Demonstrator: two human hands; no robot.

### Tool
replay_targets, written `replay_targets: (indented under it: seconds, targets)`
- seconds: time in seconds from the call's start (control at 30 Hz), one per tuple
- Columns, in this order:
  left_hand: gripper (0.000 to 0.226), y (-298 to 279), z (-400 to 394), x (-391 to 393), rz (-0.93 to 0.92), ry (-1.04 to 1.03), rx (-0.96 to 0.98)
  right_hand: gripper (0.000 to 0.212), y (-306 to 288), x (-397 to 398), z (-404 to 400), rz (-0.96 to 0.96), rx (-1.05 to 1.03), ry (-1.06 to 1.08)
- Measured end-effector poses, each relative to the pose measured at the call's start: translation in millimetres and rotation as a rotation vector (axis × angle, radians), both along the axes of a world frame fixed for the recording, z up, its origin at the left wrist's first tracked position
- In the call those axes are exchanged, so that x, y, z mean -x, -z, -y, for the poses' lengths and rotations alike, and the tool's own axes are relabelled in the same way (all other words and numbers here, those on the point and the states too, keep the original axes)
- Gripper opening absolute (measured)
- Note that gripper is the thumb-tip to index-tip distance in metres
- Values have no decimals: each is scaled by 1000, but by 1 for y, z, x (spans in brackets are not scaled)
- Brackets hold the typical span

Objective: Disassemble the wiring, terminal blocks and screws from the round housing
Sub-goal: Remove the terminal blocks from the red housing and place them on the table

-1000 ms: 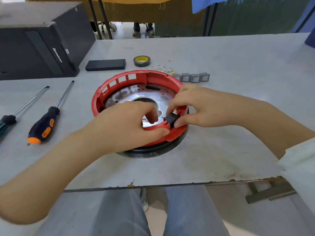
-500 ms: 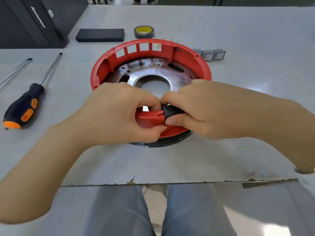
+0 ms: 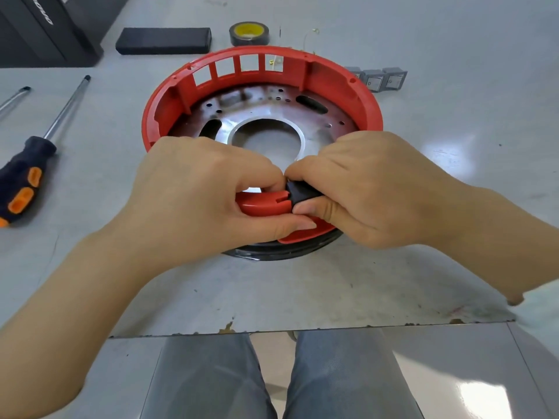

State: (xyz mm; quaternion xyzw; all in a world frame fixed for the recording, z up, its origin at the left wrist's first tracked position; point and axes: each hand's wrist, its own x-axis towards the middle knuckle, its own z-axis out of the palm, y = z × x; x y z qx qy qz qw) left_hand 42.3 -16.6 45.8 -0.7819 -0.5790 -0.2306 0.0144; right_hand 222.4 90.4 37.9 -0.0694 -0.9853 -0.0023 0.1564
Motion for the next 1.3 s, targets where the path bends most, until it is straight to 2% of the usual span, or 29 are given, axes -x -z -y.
replay_targets:
  seconds: [0.43,0.67,0.93,1.07,1.23,1.3]
  targets:
    - [49,2,0,-1,-18,3,-66,57,5,2,-1,-122,-1,-23]
    - [48,4,0,-2,-12,8,-126,51,10,4,-2,-211,-55,-55]
    - [53,3,-1,-4,-45,3,-182,51,7,4,-2,-214,-65,-78]
    - [56,4,-1,-3,-77,-8,-159,50,0,3,2,-117,-22,-41]
    - [57,0,-1,-2,-158,-88,-8,47,-22,2,2,197,267,52]
    - [61,-2,-2,-6,-174,-134,37,47,-25,11,4,304,228,111]
